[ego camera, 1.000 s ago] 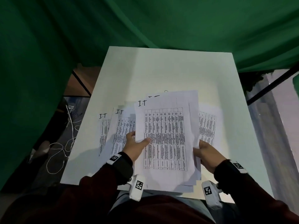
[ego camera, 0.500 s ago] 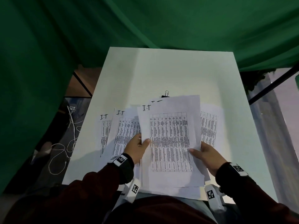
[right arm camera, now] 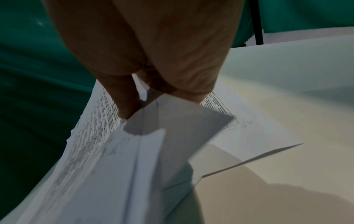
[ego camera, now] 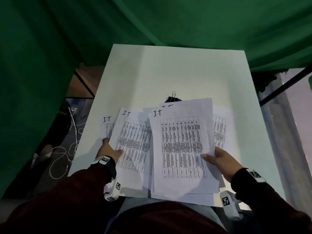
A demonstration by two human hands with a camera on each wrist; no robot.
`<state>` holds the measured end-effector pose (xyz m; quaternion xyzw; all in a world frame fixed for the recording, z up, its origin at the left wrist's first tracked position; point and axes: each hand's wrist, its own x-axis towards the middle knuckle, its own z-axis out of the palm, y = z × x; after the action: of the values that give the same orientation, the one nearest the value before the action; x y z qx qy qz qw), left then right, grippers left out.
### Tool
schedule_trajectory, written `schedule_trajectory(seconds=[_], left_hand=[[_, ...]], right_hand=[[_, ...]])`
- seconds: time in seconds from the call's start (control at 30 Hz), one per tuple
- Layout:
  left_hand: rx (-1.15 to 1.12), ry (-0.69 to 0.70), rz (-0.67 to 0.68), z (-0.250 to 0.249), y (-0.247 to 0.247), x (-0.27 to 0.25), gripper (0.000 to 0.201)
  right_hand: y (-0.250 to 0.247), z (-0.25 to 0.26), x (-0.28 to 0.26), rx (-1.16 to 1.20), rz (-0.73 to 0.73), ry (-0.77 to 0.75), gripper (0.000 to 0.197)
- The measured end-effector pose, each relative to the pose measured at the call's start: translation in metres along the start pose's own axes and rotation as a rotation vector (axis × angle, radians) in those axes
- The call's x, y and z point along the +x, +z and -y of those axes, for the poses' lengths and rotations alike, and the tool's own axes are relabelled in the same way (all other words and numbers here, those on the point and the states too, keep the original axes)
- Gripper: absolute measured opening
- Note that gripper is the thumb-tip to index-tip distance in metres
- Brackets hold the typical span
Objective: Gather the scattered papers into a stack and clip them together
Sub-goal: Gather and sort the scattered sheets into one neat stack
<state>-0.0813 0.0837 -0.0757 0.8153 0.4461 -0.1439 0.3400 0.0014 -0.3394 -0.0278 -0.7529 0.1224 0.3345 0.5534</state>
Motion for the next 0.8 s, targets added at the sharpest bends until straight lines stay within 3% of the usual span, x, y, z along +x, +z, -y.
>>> schedule_trajectory(seconds=[0.07, 0.1, 0.23, 0.37, 0.57, 0.67, 0.77, 0.8], left_hand=[[-0.001, 0.03, -0.011, -0.002, -0.005, 0.0, 0.029], [0.002, 0.04, -0.013, -0.002, -0.007, 0.001, 0.025], [0.104, 0.076, -0.031, -0.003, -0.02, 0.001, 0.041], [0.1, 0.147, -0.054, -0.005, -0.034, -0.003, 0.043], [-0.241, 0.19, -0.212, -0.023, -0.082, -0.024, 0.046], [-0.466, 0.234, -0.169, -0.029, -0.097, -0.042, 0.043], [-0.596, 0.202, -0.063, -0.033, -0.087, -0.057, 0.053], [-0.598, 0.215, -0.013, -0.038, -0.08, -0.065, 0.043]], right_hand=[[0.0, 0.002, -0.001, -0.002, 0.004, -0.005, 0.024], [0.0, 0.002, -0.001, -0.001, 0.008, -0.006, 0.025], [-0.002, -0.004, 0.003, -0.006, 0.009, 0.001, 0.026], [-0.001, -0.009, 0.006, 0.005, 0.018, 0.015, 0.026], [-0.004, -0.01, 0.007, 0.041, -0.032, 0.016, 0.023], [-0.002, -0.007, 0.007, 0.069, -0.065, 0.003, 0.023], [0.006, 0.0, 0.007, 0.098, -0.049, -0.013, 0.023], [0.009, 0.002, 0.008, 0.109, -0.035, -0.021, 0.022]])
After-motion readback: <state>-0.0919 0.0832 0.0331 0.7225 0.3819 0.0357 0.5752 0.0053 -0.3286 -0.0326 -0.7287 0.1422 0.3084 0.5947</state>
